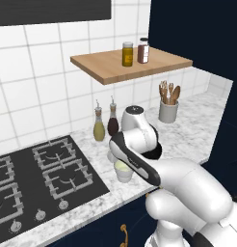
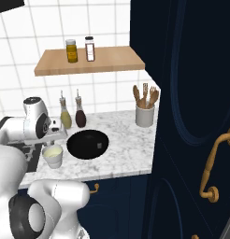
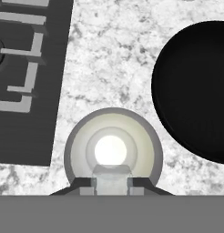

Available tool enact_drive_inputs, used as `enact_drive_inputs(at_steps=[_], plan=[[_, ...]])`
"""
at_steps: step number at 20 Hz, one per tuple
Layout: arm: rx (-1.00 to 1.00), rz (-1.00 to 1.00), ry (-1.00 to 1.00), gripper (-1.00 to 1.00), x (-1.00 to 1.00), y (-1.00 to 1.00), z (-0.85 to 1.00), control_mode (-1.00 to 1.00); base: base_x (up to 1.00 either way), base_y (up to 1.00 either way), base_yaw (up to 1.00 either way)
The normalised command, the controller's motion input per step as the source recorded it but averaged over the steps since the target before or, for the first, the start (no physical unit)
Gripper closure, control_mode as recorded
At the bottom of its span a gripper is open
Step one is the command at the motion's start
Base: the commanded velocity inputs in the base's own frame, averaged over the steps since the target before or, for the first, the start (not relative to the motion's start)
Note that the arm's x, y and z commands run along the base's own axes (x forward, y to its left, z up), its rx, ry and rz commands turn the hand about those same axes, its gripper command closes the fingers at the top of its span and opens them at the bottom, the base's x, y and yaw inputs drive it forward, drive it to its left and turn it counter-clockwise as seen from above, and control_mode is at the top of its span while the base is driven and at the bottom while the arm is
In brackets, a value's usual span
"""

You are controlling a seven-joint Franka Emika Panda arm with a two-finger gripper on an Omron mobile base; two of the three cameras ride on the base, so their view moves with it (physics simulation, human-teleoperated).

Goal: Grab a lemon wedge from the fridge and one ice cube from the ice bowl, and put them in the glass of lemonade.

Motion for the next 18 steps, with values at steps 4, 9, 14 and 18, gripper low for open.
enact_drive_inputs(at_steps=[4, 9, 14, 18], plan=[[0.00, -0.01, 0.01, 1.00, 0.00, 0.00, -0.18, -1.00, 0.00, 0.00, 0.00], [0.00, 0.00, 0.00, 1.00, 0.15, 0.00, -0.01, -1.00, 0.00, 0.00, 0.00], [0.00, 0.00, 0.00, 1.00, 0.02, 0.00, 0.00, -1.00, 0.00, 0.00, 0.00], [0.00, 0.00, 0.00, -1.00, 0.00, 0.00, 0.00, -1.00, 0.00, 0.00, 0.00]])
